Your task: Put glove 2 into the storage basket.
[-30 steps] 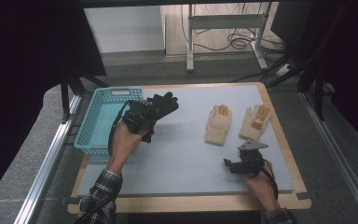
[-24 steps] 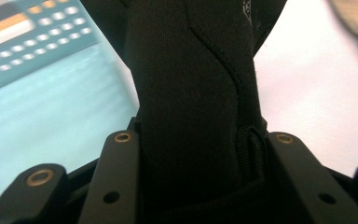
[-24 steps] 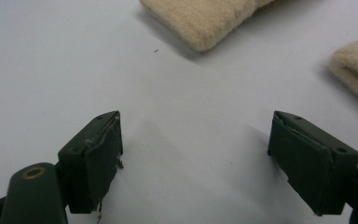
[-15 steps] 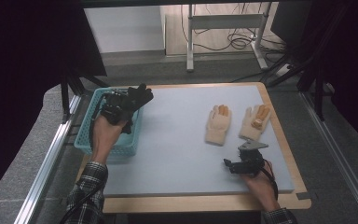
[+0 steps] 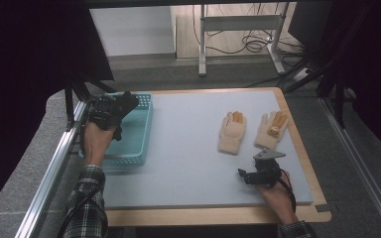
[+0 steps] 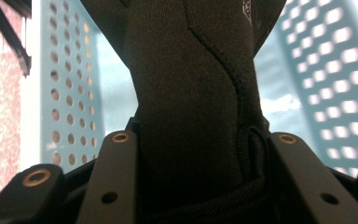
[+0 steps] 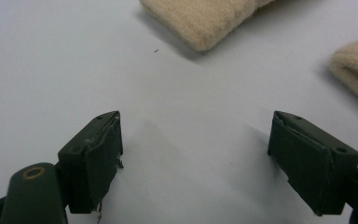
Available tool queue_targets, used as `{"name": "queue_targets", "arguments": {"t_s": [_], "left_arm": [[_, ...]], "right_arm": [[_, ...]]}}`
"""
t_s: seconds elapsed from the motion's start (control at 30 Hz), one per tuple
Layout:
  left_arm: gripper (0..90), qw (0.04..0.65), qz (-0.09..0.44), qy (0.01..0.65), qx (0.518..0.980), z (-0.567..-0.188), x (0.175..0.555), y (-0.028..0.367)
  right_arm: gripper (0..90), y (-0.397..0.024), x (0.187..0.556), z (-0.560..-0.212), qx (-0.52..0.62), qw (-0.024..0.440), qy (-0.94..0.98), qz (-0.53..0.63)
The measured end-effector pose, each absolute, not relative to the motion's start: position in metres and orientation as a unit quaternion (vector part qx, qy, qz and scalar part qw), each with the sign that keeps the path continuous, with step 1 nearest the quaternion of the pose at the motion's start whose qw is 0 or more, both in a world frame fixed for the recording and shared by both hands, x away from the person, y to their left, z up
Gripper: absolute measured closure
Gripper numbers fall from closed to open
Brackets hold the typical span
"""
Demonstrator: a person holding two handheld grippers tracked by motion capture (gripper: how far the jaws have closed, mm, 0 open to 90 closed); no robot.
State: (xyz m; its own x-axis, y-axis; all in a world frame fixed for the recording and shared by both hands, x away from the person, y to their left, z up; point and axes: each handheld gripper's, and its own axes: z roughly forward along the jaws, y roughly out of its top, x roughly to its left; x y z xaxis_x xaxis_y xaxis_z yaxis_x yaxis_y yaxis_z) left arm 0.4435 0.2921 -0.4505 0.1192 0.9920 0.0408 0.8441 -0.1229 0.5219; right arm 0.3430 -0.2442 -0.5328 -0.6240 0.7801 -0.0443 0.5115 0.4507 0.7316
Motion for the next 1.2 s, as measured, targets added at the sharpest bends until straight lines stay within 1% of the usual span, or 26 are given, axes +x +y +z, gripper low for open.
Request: {"name": "queue_targets", "arguments": {"t_s": [0.53, 0.67, 0.73, 0.83, 0.9, 0.97, 1.1, 1.2], "left_arm": [[59.1, 0.099, 0.182, 0.656, 0.726, -0.495, 0.467, 0.308], [57.3, 0.08, 0.187, 0.653, 0.729, -0.501, 0.471, 0.31], [54.9, 0.073, 0.188, 0.65, 0.733, -0.503, 0.472, 0.311], [44.7, 0.062, 0.194, 0.64, 0.741, -0.506, 0.472, 0.31], [35.7, 0.056, 0.197, 0.632, 0.747, -0.507, 0.472, 0.309], [28.8, 0.061, 0.195, 0.625, 0.753, -0.506, 0.47, 0.309], [19.5, 0.092, 0.178, 0.626, 0.753, -0.5, 0.466, 0.313], [13.9, 0.128, 0.167, 0.631, 0.747, -0.492, 0.462, 0.317]], "right_arm": [[17.3, -0.244, 0.343, -0.533, 0.389, 0.191, 0.83, 0.351], [17.3, -0.244, 0.343, -0.533, 0.389, 0.191, 0.83, 0.351], [17.3, -0.244, 0.343, -0.533, 0.388, 0.192, 0.83, 0.351], [17.3, -0.244, 0.343, -0.533, 0.388, 0.192, 0.83, 0.351], [17.3, -0.244, 0.343, -0.533, 0.388, 0.192, 0.83, 0.351], [17.3, -0.244, 0.343, -0.533, 0.388, 0.192, 0.831, 0.351], [17.3, -0.244, 0.343, -0.533, 0.388, 0.192, 0.83, 0.351], [17.3, -0.244, 0.343, -0.533, 0.388, 0.192, 0.83, 0.351]]}}
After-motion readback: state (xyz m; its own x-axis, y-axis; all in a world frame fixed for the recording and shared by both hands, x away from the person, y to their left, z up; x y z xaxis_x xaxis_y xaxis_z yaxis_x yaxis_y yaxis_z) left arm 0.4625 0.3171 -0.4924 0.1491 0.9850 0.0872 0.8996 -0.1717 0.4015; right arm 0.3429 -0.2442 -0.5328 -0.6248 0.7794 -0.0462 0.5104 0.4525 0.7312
